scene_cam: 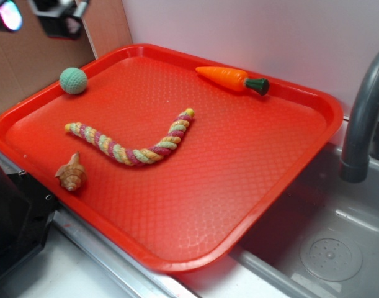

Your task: Grab the green ball.

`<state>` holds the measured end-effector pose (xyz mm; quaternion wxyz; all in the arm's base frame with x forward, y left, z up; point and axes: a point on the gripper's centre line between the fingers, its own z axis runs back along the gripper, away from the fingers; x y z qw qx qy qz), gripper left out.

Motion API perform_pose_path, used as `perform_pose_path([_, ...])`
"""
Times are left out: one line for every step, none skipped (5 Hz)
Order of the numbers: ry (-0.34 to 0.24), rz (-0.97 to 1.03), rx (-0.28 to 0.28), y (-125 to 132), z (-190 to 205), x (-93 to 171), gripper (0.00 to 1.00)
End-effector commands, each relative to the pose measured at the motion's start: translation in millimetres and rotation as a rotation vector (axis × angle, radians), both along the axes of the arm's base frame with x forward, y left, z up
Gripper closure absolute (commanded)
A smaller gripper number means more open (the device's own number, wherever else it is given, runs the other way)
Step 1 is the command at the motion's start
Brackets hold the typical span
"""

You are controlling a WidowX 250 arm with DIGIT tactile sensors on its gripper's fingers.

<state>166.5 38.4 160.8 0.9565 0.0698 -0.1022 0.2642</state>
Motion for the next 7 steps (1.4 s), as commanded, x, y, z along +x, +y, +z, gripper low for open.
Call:
perform_pose_path([-0.246,0.491,-0.024,45,-20,30,0.00])
perform_pose_path([-0.246,0.491,-0.024,45,-20,30,0.00])
perform_pose_path([-0.246,0.491,-0.024,45,-20,30,0.00])
perform_pose_path([-0.246,0.491,-0.024,45,-20,30,0.00])
perform_pose_path([-0.222,0.599,0.035,68,-50,50,0.00])
perform_pose_path([-0.203,0.684,0.046,93,-68,67,0.00])
perform_pose_path([-0.188,0.720,0.084,113,-88,76,0.00])
